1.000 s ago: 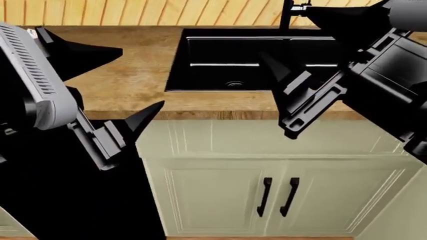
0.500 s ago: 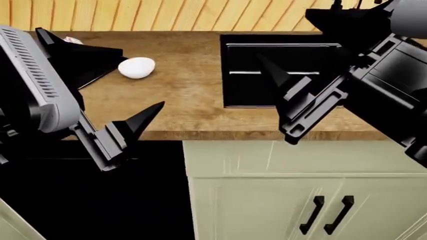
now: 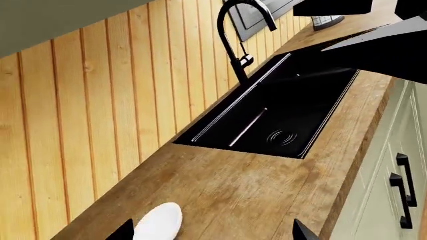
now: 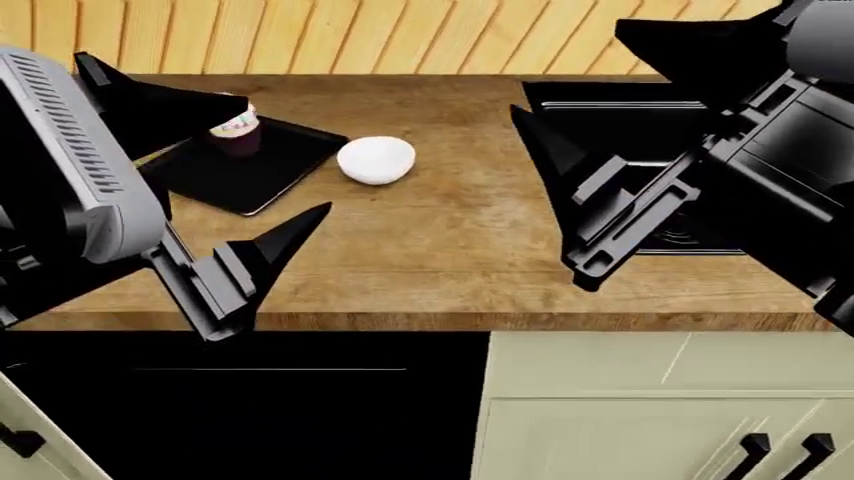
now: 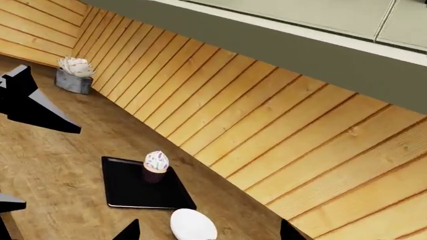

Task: Move the fresh-baked cupcake off the tray onto the counter, and place the bowl used for mixing into the sink.

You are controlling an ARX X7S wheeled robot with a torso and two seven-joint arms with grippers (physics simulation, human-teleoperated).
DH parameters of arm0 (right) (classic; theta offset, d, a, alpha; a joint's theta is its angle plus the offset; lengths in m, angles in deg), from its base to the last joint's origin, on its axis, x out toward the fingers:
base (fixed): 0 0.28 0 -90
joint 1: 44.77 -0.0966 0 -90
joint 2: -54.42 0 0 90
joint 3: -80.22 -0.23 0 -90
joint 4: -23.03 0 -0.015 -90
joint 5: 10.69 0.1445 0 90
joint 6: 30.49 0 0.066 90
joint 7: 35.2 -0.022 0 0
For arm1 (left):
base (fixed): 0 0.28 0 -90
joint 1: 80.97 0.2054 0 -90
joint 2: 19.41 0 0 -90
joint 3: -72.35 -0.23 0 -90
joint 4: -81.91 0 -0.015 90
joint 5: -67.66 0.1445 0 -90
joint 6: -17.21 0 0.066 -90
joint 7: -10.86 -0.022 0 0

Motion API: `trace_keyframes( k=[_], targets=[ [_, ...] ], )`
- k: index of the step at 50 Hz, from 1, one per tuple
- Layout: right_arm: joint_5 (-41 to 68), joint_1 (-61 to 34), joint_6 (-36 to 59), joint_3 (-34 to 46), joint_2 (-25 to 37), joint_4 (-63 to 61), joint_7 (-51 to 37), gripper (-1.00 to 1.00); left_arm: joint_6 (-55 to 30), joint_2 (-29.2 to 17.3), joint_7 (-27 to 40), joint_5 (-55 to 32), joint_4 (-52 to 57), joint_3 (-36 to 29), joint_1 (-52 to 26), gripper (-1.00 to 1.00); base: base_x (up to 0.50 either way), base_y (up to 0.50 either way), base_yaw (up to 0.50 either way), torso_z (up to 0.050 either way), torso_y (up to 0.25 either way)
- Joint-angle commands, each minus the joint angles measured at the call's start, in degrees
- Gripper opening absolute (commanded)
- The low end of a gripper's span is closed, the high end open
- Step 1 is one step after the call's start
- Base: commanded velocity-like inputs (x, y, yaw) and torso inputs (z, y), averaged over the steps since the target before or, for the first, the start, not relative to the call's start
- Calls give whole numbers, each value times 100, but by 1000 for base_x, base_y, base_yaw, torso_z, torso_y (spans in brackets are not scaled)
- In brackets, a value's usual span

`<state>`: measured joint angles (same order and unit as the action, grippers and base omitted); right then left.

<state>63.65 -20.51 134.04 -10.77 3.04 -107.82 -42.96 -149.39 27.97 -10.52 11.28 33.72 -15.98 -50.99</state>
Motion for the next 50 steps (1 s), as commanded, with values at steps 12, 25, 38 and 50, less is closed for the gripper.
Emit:
trace_keyframes(
  k=[12,25,38,50],
  targets=[
    [-42,94,-145,52,112,-7,28,100,49,-45,90,-124,-49,-125,-87,100,238,451,0,0,1],
    [22,147,-211,29,147,19,5,100,62,-58,127,-170,-79,-220,-125,100,293,322,0,0,0],
    [65,158,-270,54,159,11,-29,100,81,-77,183,-232,-70,-266,-123,100,381,75,0,0,1],
    [149,139,-293,64,205,24,-59,100,130,-111,191,-250,-89,-337,-176,100,478,49,0,0,1]
  ],
)
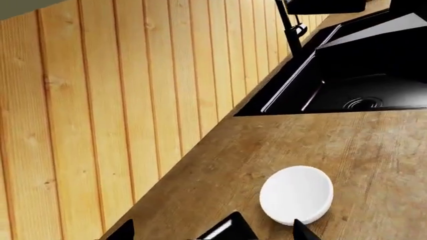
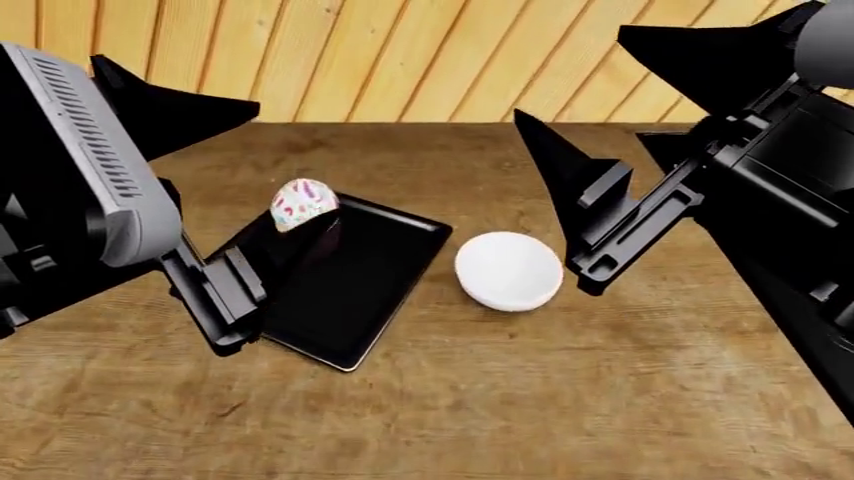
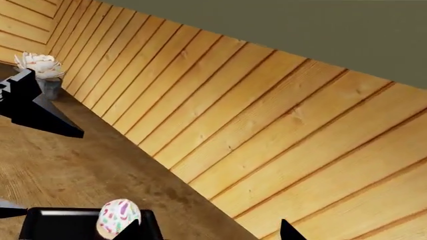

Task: Move the fresh-baked cupcake off the tray onto the counter, and place the bowl used for mixing into the sink.

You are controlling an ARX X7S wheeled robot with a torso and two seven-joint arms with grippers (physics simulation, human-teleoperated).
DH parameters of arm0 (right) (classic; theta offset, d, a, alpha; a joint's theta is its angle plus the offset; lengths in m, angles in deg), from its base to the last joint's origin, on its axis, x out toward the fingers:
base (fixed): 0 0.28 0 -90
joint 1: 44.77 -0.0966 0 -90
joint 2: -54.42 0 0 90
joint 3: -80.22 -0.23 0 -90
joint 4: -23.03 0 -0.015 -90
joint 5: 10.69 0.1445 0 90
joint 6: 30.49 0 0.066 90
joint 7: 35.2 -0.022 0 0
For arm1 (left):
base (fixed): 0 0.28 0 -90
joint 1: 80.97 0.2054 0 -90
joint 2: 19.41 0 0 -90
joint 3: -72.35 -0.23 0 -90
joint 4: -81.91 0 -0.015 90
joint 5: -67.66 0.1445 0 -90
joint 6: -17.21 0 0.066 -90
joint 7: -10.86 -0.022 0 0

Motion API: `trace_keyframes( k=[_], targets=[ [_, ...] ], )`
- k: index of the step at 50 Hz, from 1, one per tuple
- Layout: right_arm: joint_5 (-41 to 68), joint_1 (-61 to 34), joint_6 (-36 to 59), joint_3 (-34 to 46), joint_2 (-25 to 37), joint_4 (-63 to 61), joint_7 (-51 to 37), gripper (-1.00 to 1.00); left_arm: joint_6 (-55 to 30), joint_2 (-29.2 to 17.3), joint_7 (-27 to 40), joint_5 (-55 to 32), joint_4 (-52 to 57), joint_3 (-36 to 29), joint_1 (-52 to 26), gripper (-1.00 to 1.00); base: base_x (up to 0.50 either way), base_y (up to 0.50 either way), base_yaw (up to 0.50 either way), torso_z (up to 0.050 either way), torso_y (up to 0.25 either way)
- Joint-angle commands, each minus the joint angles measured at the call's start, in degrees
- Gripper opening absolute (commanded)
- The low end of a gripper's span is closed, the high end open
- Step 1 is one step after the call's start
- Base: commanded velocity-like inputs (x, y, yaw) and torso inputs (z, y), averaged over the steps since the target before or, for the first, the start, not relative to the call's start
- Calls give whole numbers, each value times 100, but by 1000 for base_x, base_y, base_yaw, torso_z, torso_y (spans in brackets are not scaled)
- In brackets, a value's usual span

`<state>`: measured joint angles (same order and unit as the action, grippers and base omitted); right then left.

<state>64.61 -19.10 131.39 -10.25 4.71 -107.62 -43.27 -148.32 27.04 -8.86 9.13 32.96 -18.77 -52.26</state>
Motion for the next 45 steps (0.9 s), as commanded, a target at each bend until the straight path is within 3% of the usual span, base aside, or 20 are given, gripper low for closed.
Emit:
trace_keyframes(
  k=[1,31,45],
  targets=[
    [74,-13,-22,14,43,9,-31,100,37,-22,23,-26,-9,-70,-50,100,480,48,0,0,0],
    [79,33,-163,79,114,38,-12,100,87,-127,88,-183,23,-132,-21,100,479,48,0,0,1],
    [263,69,-148,92,181,27,-84,100,-443,-196,328,-529,-183,-250,-76,100,23,0,0,0,0]
  ],
)
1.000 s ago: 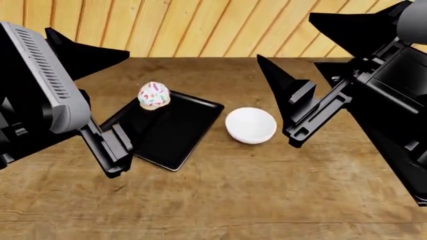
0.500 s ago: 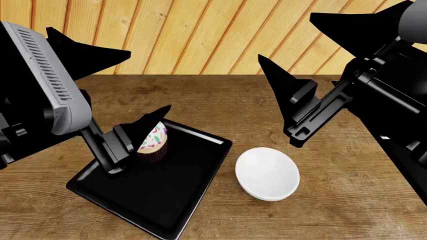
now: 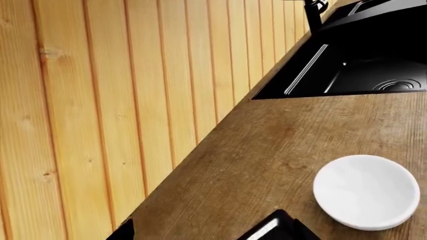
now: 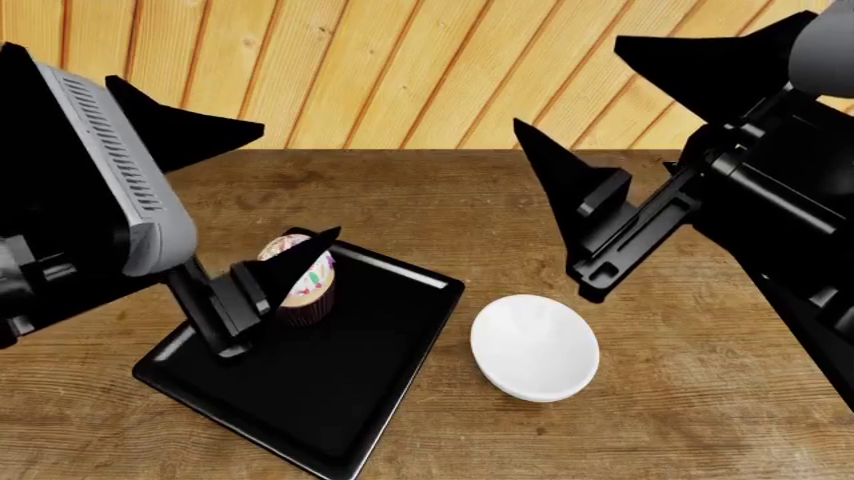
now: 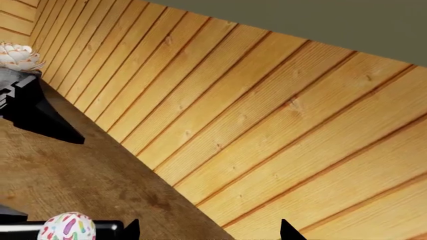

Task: Move the fresh-baked cupcake off the tray onto the counter, and place the bowl used for mixing into the sink.

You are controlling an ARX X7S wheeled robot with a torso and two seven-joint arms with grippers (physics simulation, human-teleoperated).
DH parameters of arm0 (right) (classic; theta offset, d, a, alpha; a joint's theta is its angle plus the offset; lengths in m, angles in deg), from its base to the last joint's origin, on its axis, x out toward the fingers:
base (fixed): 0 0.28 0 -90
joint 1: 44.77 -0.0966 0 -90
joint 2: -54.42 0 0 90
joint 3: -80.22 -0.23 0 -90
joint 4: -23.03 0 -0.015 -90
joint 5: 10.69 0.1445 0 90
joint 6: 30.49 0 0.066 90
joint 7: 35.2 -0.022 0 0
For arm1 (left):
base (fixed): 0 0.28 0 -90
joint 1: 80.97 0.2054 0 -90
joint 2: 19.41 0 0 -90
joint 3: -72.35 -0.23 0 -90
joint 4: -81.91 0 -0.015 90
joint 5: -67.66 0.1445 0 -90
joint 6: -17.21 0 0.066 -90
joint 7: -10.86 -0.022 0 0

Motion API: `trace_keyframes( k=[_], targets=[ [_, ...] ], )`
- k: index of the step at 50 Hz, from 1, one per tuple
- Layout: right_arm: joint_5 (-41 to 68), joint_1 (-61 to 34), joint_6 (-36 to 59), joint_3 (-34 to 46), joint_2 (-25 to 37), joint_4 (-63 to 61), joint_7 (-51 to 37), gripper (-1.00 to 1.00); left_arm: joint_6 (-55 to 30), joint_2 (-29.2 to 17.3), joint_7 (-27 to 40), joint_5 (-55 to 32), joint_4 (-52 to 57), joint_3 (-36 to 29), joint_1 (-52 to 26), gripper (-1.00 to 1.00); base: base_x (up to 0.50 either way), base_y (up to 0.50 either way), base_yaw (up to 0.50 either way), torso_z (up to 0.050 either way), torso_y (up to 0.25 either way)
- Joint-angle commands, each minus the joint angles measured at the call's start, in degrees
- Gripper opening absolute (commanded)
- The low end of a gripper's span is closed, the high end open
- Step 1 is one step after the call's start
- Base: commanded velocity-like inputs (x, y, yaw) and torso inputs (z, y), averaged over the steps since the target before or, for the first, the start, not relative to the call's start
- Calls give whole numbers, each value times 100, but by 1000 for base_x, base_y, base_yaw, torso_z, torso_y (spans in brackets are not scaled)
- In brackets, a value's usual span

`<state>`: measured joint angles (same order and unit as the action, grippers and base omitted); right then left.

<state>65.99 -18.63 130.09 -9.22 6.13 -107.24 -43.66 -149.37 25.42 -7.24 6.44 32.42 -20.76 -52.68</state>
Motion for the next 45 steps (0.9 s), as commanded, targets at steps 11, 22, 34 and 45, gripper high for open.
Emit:
trace_keyframes(
  k=[11,22,34,45],
  targets=[
    [29,81,-92,28,60,-7,-7,100,-633,-51,424,-539,-294,-82,157,100,0,0,0,0,0],
    [63,204,-154,-21,118,-42,-49,100,-768,14,576,-653,-493,-300,220,100,0,0,0,0,0],
    [8,268,-214,10,157,-52,-13,100,-749,62,514,-486,-832,-771,4,100,0,0,0,0,0],
    [71,357,-250,-7,210,-79,-21,100,-871,65,594,-631,-996,-944,-172,100,0,0,0,0,0]
  ],
)
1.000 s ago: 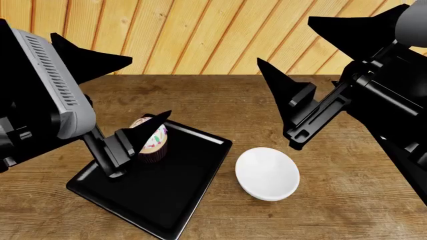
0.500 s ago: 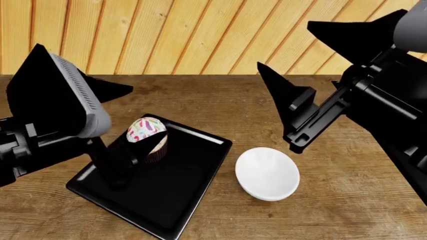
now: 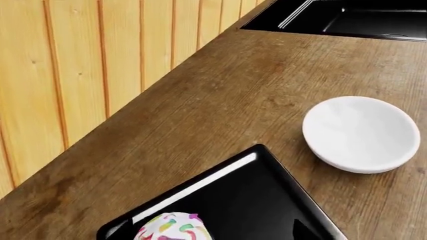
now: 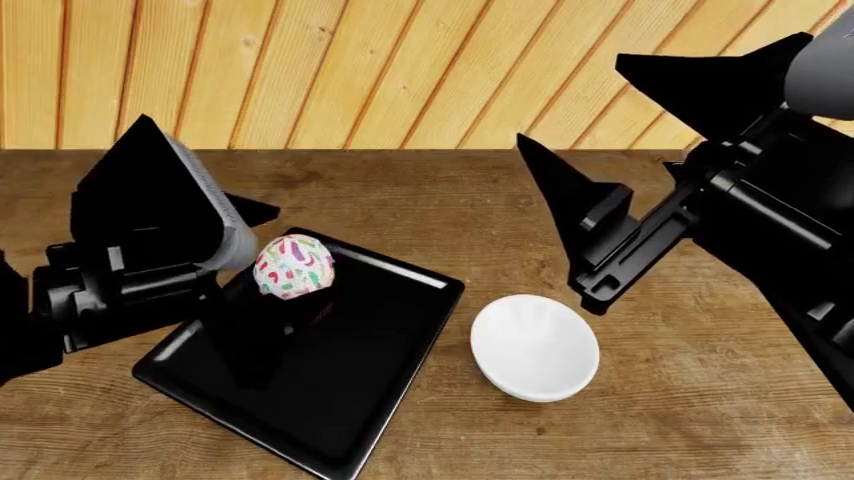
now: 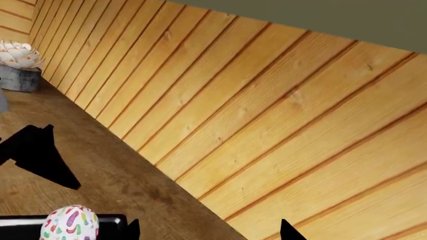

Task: Move the fresh-baked cupcake off the tray onto the counter, and place the bowl used for mixing into the sink.

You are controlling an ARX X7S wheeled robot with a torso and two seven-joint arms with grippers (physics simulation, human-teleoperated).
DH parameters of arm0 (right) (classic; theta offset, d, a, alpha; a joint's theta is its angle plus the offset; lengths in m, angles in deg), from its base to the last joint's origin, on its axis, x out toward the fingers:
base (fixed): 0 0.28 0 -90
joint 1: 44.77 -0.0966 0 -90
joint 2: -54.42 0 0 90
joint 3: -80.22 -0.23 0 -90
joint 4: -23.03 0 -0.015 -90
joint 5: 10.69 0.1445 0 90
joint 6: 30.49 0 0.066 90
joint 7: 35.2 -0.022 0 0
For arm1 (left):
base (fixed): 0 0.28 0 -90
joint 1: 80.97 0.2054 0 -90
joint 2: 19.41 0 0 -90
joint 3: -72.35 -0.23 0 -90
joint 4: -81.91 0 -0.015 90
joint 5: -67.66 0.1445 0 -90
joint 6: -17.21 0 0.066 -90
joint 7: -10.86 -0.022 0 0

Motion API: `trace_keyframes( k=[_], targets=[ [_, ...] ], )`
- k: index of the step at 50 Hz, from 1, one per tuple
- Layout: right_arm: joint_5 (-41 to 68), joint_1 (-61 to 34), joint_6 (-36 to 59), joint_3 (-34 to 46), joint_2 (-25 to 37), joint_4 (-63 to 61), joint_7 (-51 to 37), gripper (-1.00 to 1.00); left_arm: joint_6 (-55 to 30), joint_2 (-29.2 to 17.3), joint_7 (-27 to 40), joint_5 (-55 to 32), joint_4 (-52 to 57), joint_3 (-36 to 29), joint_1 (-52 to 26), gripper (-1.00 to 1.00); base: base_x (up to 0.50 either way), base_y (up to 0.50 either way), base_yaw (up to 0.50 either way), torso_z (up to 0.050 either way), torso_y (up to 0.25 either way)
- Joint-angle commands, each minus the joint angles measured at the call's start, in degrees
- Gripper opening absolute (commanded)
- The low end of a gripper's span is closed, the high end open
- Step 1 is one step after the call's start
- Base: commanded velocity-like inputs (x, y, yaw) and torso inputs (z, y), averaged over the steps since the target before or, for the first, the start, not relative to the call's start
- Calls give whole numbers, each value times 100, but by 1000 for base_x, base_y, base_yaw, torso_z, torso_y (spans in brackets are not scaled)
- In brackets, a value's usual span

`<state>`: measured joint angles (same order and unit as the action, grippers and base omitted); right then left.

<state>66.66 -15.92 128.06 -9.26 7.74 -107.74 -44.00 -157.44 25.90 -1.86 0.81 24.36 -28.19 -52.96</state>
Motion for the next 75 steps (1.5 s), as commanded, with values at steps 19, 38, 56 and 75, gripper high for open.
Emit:
trace_keyframes(
  k=[19,38,56,75],
  targets=[
    [61,79,-101,12,88,-21,-40,100,-198,21,285,-276,-609,-513,-451,100,0,0,0,0,0],
    [29,163,-188,17,148,-36,-14,100,-77,33,206,-166,-887,-1113,-684,100,0,0,0,0,0],
    [-3,251,-266,27,190,-58,-20,100,39,32,305,-216,-1170,-1236,-741,100,0,0,0,0,0],
    [51,219,-294,67,220,-49,-62,100,-8,8,432,-421,-1398,-1347,-835,100,0,0,0,0,0]
  ],
)
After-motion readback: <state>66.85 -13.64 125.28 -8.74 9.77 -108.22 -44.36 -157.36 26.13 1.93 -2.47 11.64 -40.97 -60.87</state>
